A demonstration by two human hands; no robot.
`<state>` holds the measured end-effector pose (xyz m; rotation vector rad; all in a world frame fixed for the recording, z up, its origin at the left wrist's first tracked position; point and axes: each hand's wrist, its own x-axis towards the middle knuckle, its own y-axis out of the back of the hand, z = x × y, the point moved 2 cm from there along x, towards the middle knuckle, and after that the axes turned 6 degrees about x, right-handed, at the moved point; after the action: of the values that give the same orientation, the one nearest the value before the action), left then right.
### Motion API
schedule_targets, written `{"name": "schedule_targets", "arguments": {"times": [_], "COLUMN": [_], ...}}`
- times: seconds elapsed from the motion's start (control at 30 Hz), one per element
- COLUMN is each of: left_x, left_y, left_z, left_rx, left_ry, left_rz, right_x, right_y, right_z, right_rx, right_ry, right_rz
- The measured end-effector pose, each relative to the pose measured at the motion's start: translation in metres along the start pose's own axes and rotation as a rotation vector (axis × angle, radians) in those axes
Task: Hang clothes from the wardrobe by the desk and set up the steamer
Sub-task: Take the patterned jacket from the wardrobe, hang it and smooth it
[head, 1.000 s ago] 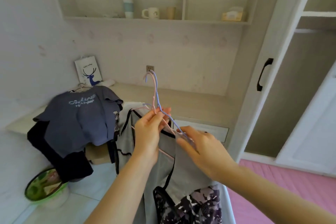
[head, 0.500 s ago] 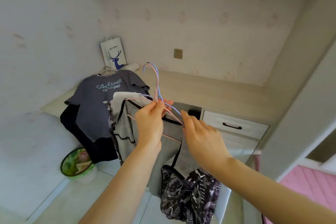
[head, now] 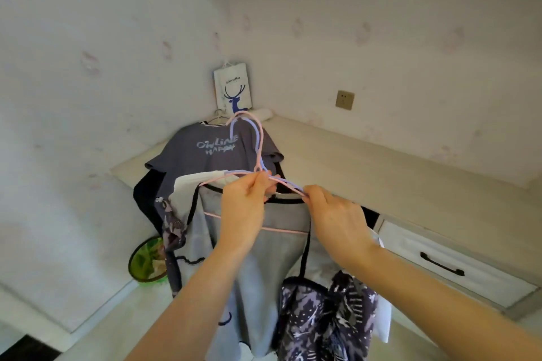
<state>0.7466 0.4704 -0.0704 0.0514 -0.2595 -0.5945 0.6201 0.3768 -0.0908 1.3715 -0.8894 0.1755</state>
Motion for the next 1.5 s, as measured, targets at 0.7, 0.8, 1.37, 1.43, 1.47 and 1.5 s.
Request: {"name": "schedule_targets", "arguments": {"times": [0.7,0.8,1.37,1.43,1.47,1.5], "left_x": [0.149,0.173,0.38,0.399,0.409,0.417], "left_y": [0.104,0.116,0.176,0.177,0.176,0.176], "left_z": [-0.063,-0.068,-0.063,-0.064,-0.065,-0.066], "left_rx": [0.983,0.971,0.783,0.769,0.765,0.759], "left_ry": [-0.311,-0.341,-0.498,-0.513,-0.52,-0.525], "left_rz": [0.163,0.222,0.389,0.386,0.385,0.383], "right_x": [0.159,0.183,0.356,0.37,0.377,0.384], "right_y": [-0.091,-0.1,-0.166,-0.175,-0.18,-0.184], "right_z": [0.055,0.049,0.014,0.015,0.016,0.018], "right_rx": [0.327,0.374,0.332,0.319,0.308,0.294], "right_ry": [0.153,0.146,0.096,0.088,0.086,0.083], "right_rz": [0.031,0.019,0.186,0.186,0.19,0.196]}}
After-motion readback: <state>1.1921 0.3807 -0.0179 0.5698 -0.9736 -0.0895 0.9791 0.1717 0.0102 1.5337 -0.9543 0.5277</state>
